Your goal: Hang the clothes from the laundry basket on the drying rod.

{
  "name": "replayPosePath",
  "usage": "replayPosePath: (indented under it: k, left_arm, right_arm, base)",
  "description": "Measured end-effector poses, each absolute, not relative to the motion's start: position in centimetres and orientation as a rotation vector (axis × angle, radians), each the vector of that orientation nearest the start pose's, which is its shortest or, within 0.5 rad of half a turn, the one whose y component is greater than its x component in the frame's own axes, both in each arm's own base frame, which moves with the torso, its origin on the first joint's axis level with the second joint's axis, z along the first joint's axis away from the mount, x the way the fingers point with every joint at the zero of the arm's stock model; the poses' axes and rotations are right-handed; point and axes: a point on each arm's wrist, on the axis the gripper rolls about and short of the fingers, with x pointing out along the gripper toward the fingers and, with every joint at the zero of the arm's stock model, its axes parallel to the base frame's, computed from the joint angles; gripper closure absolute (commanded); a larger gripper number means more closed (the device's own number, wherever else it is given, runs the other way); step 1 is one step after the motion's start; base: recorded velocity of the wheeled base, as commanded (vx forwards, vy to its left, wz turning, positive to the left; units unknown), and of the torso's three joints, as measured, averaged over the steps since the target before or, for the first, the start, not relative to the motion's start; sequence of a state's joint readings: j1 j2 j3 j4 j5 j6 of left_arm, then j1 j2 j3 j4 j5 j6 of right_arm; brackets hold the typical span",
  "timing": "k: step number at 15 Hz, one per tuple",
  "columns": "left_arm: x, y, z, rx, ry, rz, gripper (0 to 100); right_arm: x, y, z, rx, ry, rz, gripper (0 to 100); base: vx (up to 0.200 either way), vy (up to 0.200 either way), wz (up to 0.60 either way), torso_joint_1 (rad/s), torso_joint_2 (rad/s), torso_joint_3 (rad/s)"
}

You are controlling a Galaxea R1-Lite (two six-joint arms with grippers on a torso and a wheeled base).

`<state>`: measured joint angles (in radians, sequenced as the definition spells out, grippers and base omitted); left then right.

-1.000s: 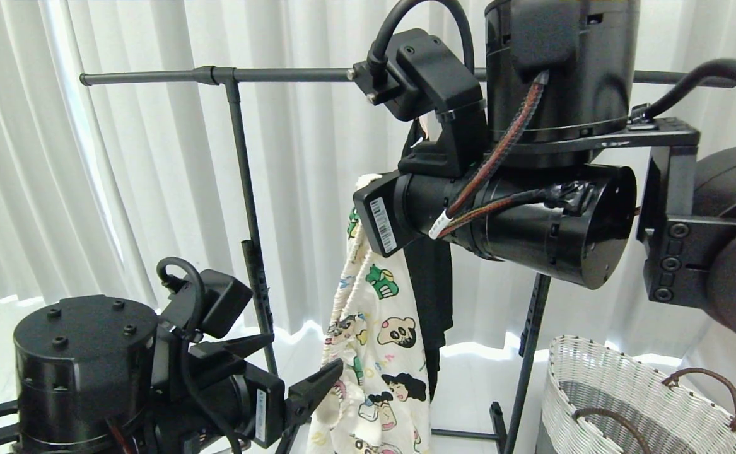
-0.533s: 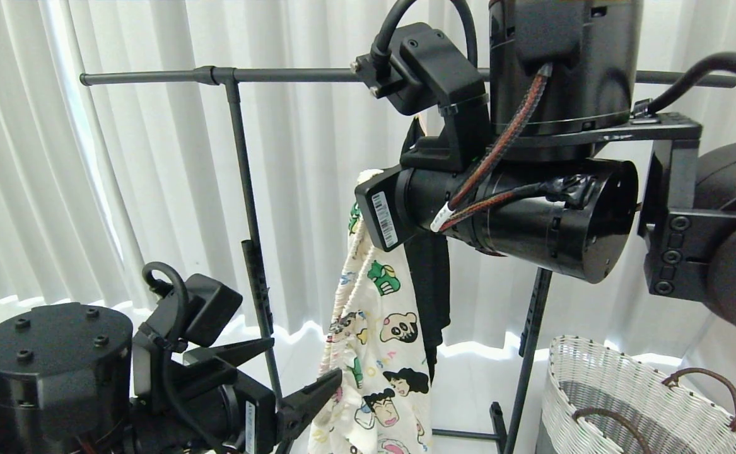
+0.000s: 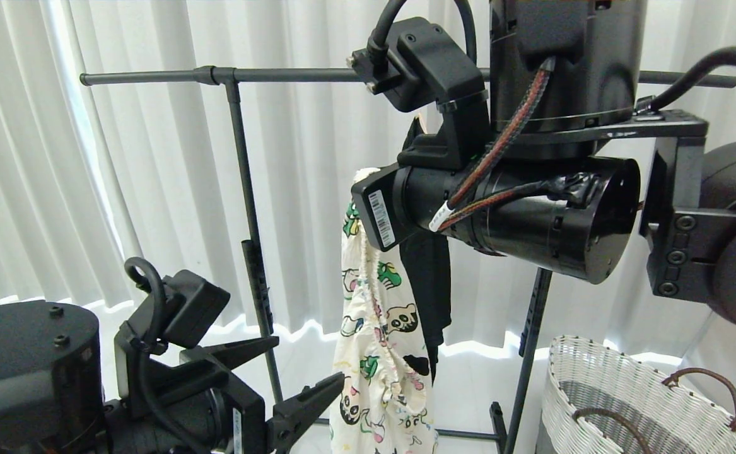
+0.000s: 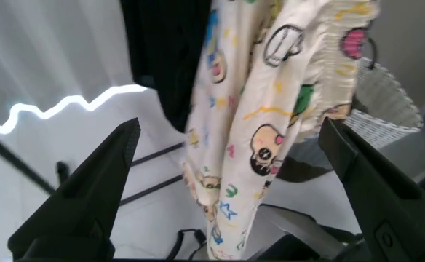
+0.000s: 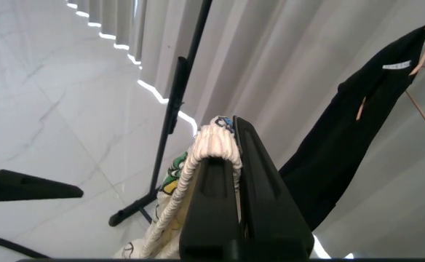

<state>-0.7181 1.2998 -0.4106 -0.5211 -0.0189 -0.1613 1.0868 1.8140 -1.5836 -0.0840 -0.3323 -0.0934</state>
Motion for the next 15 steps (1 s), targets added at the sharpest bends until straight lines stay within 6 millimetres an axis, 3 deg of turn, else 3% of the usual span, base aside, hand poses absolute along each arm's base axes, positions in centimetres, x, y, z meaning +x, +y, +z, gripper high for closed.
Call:
replayPosePath:
  k: [4, 15]
  left_arm:
    - [13.4, -13.0, 17.2, -0.038, 0.396, -0.832, 0]
    - [15.5, -14.9, 16.0, -0.006, 0.465, -0.788, 0]
  right_arm:
    - [17.2, 31.7, 30.9, -0.189, 0.078, 0.763, 100]
    - [16.6, 32.2, 30.8, -0.202, 0.075, 0.783, 100]
  base:
    - [0.0, 0.0, 0.0, 0.0, 0.0, 0.0]
    - [0.0, 0.0, 0.0, 0.0, 0.0, 0.0]
